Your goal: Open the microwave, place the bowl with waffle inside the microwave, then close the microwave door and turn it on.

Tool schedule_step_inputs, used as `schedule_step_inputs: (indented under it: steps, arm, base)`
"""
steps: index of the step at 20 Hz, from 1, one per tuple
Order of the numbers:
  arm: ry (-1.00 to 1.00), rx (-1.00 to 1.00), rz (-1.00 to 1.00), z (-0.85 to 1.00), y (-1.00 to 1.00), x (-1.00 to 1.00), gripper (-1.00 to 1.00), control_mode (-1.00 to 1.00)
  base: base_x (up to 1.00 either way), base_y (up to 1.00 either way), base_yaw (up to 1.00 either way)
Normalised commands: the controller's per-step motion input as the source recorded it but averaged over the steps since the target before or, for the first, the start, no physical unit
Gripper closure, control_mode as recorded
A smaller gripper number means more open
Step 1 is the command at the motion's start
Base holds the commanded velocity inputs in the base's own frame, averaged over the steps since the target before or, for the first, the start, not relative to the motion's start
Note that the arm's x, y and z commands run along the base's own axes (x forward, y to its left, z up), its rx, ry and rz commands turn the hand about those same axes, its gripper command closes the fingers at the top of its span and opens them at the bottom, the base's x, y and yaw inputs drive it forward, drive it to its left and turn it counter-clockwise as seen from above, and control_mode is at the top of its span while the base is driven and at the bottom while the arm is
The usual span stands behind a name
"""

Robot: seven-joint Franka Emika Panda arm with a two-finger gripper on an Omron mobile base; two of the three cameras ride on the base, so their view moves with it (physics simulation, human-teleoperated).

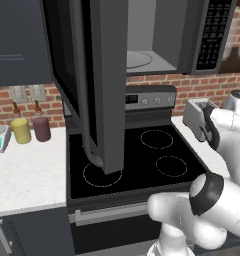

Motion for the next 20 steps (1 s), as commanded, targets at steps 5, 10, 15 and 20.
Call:
schedule_step_inputs:
  steps: [5,10,15,20]
  arm:
    - [-0.06,-0.13,0.49,0.98,0.69,-0.60,1.00,-1.00]
    - [0.00,-0.11,0.43,1.00,0.68,-0.63,1.00,-1.00]
    - [-0.01,-0.10,0.39,1.00,0.64,-0.50,1.00,-1.00]
    - [-0.03,-0.09,0.31,0.91,0.74,-0.05,1.00,-1.00]
  base:
    - [0.00,0.00,0.00]
    - [0.00,0.00,0.00]
    - [0.00,0.00,0.00]
    - [0.00,0.00,0.00]
